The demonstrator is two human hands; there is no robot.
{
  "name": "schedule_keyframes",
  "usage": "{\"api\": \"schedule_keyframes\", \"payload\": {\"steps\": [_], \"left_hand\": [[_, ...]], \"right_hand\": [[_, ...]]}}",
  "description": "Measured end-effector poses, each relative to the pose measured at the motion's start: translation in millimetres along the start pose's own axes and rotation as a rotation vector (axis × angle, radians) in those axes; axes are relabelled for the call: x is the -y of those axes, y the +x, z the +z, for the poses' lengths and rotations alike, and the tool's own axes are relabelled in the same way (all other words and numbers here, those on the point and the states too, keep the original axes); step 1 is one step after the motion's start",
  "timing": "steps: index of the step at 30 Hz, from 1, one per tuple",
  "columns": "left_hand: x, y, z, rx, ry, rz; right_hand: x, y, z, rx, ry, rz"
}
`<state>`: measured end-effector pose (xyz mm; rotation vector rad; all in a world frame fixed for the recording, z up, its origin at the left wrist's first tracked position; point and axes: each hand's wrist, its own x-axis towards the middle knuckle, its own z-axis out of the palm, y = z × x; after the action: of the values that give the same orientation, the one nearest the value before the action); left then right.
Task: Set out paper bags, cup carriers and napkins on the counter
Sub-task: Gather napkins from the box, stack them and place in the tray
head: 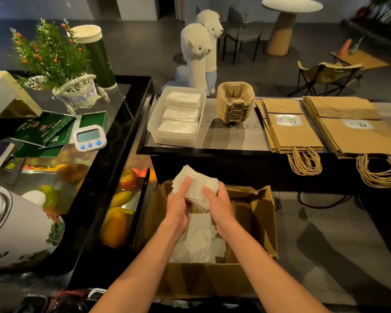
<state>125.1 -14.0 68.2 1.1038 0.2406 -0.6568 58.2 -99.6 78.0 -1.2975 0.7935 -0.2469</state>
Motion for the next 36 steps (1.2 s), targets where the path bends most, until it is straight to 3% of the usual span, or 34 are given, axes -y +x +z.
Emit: {"api": "schedule_keyframes", "payload": {"steps": [4,10,14,21,32,36], "left_hand": [[-14.5,2.2,8.3,0.012,0.138,0.117],[-35.0,4.8,34.2,-0.008,0.326,0.31],[-53.2,5.8,46.6,0.036,0.396,0.416],[-78.7,11.5,59.4,0.08,0.501,0.601],[-78.8,34.0,110.9,0.247,0.763,0.722],[-72.3,59.5,126.4,0.28,0.805,0.722]], "right_hand": [[19.9,7.2,-9.8,-0.035,-0.025,-0.13],[48.5,18.9,-5.8,0.037,-0.039,-0.128],[75.6,28.9,-11.2,-0.007,-0.099,-0.26],[103.1,46.0,-17.4,0.088,-0.156,-0.448],[122.5,93.6,-66.0,-0.073,-0.566,-0.891],[124.2,109.4,-82.5,-0.108,-0.592,-0.885]]}}
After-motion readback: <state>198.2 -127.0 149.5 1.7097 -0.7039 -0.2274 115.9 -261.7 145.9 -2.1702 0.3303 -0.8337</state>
